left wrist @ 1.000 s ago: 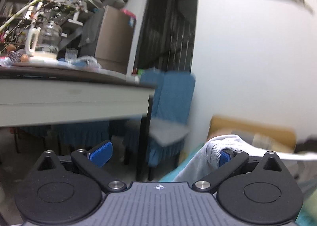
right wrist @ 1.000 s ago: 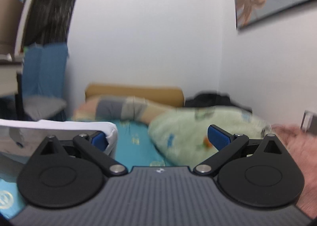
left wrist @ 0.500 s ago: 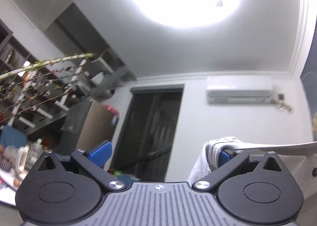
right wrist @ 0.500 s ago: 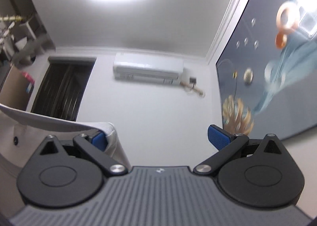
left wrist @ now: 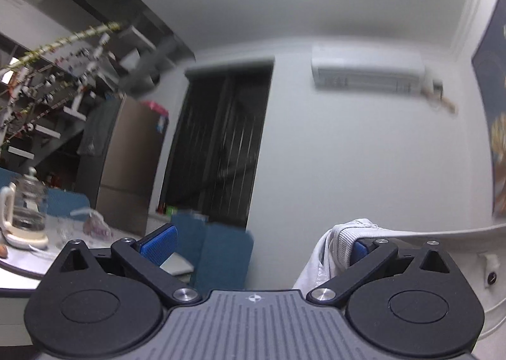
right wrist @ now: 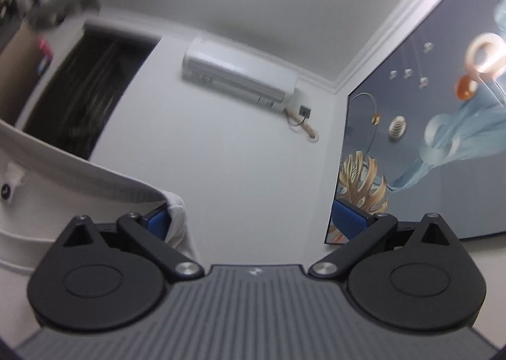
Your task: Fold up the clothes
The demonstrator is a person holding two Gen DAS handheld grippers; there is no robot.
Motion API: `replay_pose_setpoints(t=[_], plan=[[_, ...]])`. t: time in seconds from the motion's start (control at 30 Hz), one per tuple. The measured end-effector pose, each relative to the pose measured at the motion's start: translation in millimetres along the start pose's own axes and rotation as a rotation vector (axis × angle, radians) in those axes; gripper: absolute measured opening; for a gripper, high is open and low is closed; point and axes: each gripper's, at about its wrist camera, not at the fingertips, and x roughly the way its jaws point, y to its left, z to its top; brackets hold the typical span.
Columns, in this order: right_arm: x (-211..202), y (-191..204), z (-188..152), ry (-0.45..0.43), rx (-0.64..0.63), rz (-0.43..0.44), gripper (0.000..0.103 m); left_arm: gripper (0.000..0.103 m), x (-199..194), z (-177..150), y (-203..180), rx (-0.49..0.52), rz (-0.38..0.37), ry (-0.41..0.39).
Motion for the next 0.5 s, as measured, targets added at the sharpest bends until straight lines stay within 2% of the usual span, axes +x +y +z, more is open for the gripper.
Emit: replay_pose_setpoints(t=[0.17, 0.27, 0.4, 0.5], plan=[[86, 68, -79, 0.149, -0.052, 0.059, 0.103, 0.103, 129, -93, -15, 0.044, 0.014, 0.151], [152, 113, -129, 0.246, -0.051, 0.093, 0.103, 0.103, 219, -152, -20, 0.068, 0.069, 0.243], [233, 182, -201, 0.297, -0.050, 0.161, 0.103, 0.103, 337, -242, -16, 0.026, 0.142, 0.325], [290, 240, -266, 0.344, -0.048, 0.218, 0.103, 0.103, 442, -309, 6, 0.027, 0.178, 0.399]])
